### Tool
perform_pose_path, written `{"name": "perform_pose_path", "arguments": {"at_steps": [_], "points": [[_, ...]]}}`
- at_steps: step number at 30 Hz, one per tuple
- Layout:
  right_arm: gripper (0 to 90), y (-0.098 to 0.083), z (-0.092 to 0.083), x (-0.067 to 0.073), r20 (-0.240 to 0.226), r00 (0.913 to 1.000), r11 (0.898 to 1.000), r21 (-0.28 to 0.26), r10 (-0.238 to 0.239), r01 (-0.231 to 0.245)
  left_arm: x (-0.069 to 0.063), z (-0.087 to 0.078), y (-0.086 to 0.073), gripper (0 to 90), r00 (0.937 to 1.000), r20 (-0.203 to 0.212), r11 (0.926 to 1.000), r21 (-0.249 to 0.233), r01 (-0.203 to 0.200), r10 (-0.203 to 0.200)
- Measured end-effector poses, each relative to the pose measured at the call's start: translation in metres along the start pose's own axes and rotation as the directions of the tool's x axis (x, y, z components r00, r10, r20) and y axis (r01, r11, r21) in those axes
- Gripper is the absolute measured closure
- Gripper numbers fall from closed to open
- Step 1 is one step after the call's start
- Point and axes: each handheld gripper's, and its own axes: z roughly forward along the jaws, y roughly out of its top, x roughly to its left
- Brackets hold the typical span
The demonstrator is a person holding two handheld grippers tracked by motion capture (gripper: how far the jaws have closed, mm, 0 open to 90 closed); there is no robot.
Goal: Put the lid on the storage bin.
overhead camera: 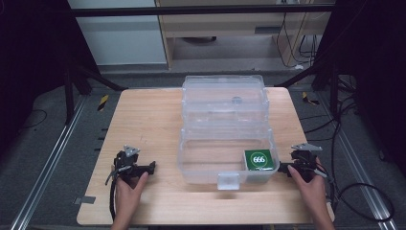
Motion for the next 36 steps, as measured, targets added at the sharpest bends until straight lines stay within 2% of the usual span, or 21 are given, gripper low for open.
{"name": "perform_pose_path", "arguments": {"at_steps": [3, 9, 11, 13, 14, 15, 16, 17, 19, 20, 21, 23, 25, 26, 27, 29, 30, 31, 32, 35, 36], "points": [[0.3, -0.001, -0.001, 0.001, -0.004, 1.0000, 1.000, 0.001, -0.004, 0.004, 0.000, 0.000, 0.000, 0.0, 1.0000, 0.001, 1.0000, 0.001, 0.001, -0.001], [0.3, -0.002, -0.002, 0.002, -0.015, 0.9998, 1.000, 0.001, -0.013, 0.013, 0.003, 0.003, 0.003, 0.0, 0.9991, 0.031, 0.9996, 0.000, -0.028, 0.028], [0.6, -0.001, -0.002, 0.002, -0.019, 0.9997, 1.000, 0.003, -0.016, 0.016, 0.005, 0.003, 0.004, 0.0, 0.9974, 0.059, 0.9991, -0.004, -0.042, 0.042], [7.2, -0.001, -0.002, 0.001, -0.040, 0.9986, 0.999, -0.012, -0.035, 0.034, 0.008, 0.002, 0.005, 0.1, 0.9931, 0.116, 0.9996, -0.023, -0.019, 0.021], [16.1, -0.002, -0.006, 0.002, -0.060, 0.9960, 0.998, -0.022, -0.067, 0.065, 0.009, 0.001, 0.006, 4.9, 0.9907, 0.131, 0.9991, -0.022, -0.036, 0.039], [16.1, -0.002, -0.006, 0.002, -0.060, 0.9960, 0.998, -0.022, -0.067, 0.065, 0.008, -0.002, 0.008, 4.9, 0.9882, 0.138, 0.9978, -0.020, -0.064, 0.066], [17.2, 0.000, -0.014, 0.005, -0.068, 0.9885, 0.991, -0.020, -0.135, 0.134, 0.007, -0.006, 0.011, 5.0, 0.9850, 0.143, 0.9952, -0.024, -0.094, 0.097], [17.2, 0.000, -0.014, 0.005, -0.068, 0.9885, 0.991, -0.020, -0.135, 0.134, 0.005, -0.011, 0.014, 5.0, 0.9824, 0.143, 0.9925, -0.037, -0.117, 0.121], [15.9, 0.007, -0.029, 0.007, -0.050, 0.9807, 0.982, -0.040, -0.189, 0.187, 0.002, -0.024, 0.023, 5.2, 0.9751, 0.154, 0.9868, -0.056, -0.152, 0.159], [15.8, 0.019, -0.046, 0.009, -0.017, 0.9628, 0.963, -0.031, -0.270, 0.269, 0.000, -0.031, 0.028, 7.9, 0.9704, 0.154, 0.9819, -0.066, -0.178, 0.186], [15.8, 0.019, -0.046, 0.009, -0.017, 0.9628, 0.963, -0.031, -0.270, 0.269, -0.002, -0.039, 0.034, 7.9, 0.9644, 0.146, 0.9744, -0.077, -0.211, 0.221], [15.8, 0.033, -0.064, 0.010, 0.016, 0.9378, 0.937, -0.034, -0.347, 0.347, -0.007, -0.054, 0.045, 8.9, 0.9538, 0.145, 0.9628, -0.101, -0.250, 0.263], [15.8, 0.051, -0.083, 0.012, 0.035, 0.9136, 0.913, -0.044, -0.405, 0.406, -0.012, -0.071, 0.056, 10.2, 0.9415, 0.135, 0.9472, -0.133, -0.292, 0.309], [15.9, 0.057, -0.089, 0.014, 0.041, 0.9063, 0.905, -0.055, -0.421, 0.422, -0.016, -0.080, 0.064, 11.1, 0.9335, 0.128, 0.9370, -0.150, -0.316, 0.335], [16.2, 0.067, -0.098, 0.016, 0.054, 0.8932, 0.890, -0.074, -0.446, 0.449, -0.018, -0.084, 0.068, 12.1, 0.9289, 0.130, 0.9325, -0.156, -0.326, 0.347], [16.0, 0.082, -0.108, 0.020, 0.087, 0.8789, 0.875, -0.090, -0.469, 0.476, -0.025, -0.095, 0.078, 12.7, 0.9229, 0.134, 0.9259, -0.170, -0.337, 0.361], [14.1, 0.097, -0.115, 0.027, 0.137, 0.8519, 0.851, -0.084, -0.505, 0.518, -0.028, -0.099, 0.082, 12.9, 0.9177, 0.139, 0.9209, -0.179, -0.346, 0.372], [14.1, 0.097, -0.115, 0.027, 0.137, 0.8519, 0.851, -0.084, -0.505, 0.518, -0.032, -0.102, 0.086, 12.9, 0.9128, 0.149, 0.9175, -0.185, -0.352, 0.381], [12.4, 0.104, -0.117, 0.030, 0.139, 0.8420, 0.842, -0.075, -0.521, 0.534, -0.035, -0.104, 0.090, 12.9, 0.9024, 0.142, 0.9058, -0.190, -0.379, 0.407], [10.6, 0.126, -0.119, 0.034, 0.114, 0.8219, 0.820, -0.074, -0.558, 0.567, -0.047, -0.109, 0.098, 12.6, 0.8780, 0.151, 0.8873, -0.166, -0.430, 0.454], [9.5, 0.132, -0.118, 0.035, 0.107, 0.8127, 0.811, -0.073, -0.573, 0.581, -0.052, -0.110, 0.101, 12.5, 0.8719, 0.160, 0.8837, -0.161, -0.440, 0.463]]}}
